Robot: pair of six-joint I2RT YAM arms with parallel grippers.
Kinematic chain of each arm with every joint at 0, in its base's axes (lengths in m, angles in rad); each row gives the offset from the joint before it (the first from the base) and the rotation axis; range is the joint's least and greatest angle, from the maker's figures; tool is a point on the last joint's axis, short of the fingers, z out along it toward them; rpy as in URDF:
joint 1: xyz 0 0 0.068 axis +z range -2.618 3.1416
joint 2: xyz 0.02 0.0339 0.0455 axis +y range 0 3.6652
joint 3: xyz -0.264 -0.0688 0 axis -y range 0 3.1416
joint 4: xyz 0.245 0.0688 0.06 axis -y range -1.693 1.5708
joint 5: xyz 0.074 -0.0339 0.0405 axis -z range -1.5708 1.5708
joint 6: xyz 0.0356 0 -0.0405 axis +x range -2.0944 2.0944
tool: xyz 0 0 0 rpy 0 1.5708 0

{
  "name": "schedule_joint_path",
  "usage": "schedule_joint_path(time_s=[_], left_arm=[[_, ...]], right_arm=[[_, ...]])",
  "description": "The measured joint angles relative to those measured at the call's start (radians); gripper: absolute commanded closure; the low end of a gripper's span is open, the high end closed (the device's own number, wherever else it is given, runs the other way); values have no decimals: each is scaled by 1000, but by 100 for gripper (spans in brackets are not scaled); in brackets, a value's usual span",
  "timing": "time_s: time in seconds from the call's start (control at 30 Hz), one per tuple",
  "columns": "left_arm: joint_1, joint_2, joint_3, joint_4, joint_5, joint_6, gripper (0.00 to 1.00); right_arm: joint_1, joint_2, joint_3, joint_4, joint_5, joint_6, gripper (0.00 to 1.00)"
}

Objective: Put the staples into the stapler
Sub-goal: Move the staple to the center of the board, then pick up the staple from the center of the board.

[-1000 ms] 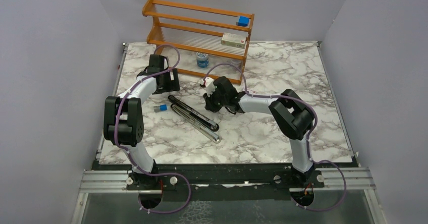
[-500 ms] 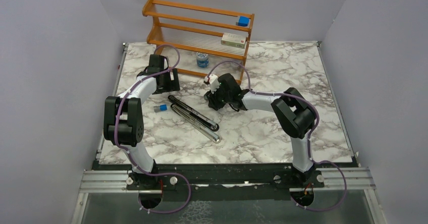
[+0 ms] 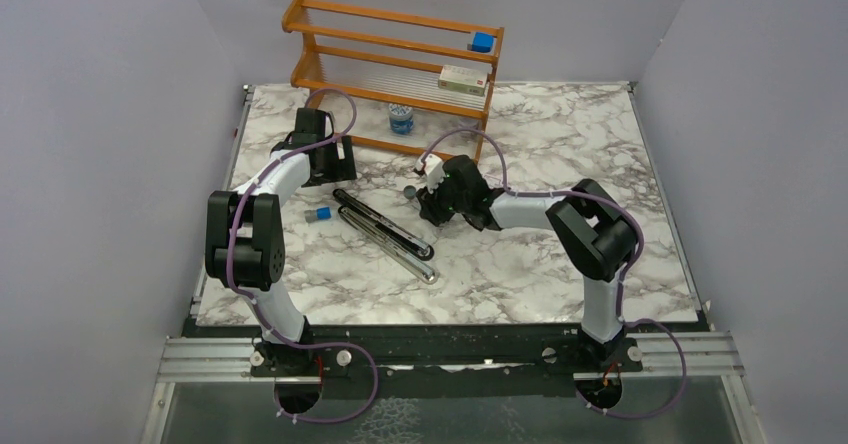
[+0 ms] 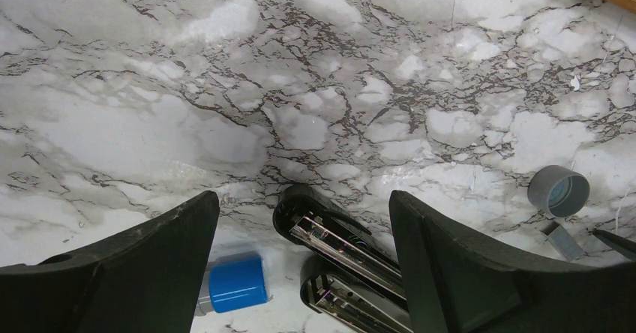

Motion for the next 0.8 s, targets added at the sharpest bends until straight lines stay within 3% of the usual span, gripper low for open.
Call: schedule_joint_path(time_s=[0.3, 0.8], left_arm=[[0, 0, 0, 0, 0, 0, 13], [0, 0, 0, 0, 0, 0, 13]], right_arm=[[0, 10, -26, 85, -11, 23, 59], [-9, 27, -58, 188, -10, 50, 85]])
